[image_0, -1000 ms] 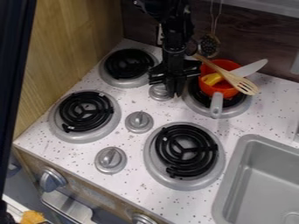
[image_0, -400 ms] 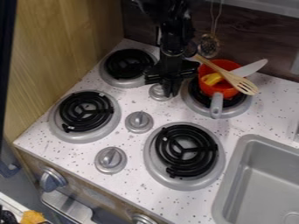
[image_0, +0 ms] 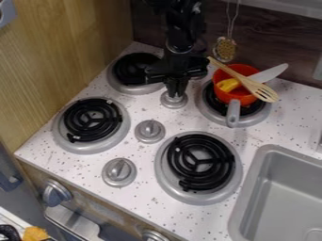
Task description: Move the yellow bell pepper to the lower left burner
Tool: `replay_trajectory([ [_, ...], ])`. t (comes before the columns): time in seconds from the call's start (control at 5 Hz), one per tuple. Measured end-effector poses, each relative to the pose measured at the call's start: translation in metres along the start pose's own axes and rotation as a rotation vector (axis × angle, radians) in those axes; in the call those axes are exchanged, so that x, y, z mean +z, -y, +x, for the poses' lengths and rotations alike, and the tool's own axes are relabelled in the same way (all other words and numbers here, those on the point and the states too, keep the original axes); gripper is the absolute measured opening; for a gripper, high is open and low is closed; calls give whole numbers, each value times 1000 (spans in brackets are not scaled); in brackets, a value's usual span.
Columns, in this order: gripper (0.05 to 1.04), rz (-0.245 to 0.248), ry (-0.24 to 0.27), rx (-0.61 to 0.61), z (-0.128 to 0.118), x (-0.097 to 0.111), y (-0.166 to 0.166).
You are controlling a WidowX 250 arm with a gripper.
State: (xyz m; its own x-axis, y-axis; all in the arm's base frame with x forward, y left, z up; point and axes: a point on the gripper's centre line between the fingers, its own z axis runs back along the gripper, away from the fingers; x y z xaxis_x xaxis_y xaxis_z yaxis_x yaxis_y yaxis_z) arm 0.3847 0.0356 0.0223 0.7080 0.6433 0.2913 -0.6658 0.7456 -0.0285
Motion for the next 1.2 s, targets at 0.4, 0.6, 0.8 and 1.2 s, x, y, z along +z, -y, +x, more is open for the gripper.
replay_trajectory([
  [0.4,83,65,-37,153,-31,28,-51],
  [0.6,83,71,-42,245,-43,28,-73],
  [0.8,83,80,-50,357,-47,19,-91],
  [1.2,83,105,-56,442,-37,3,-120],
])
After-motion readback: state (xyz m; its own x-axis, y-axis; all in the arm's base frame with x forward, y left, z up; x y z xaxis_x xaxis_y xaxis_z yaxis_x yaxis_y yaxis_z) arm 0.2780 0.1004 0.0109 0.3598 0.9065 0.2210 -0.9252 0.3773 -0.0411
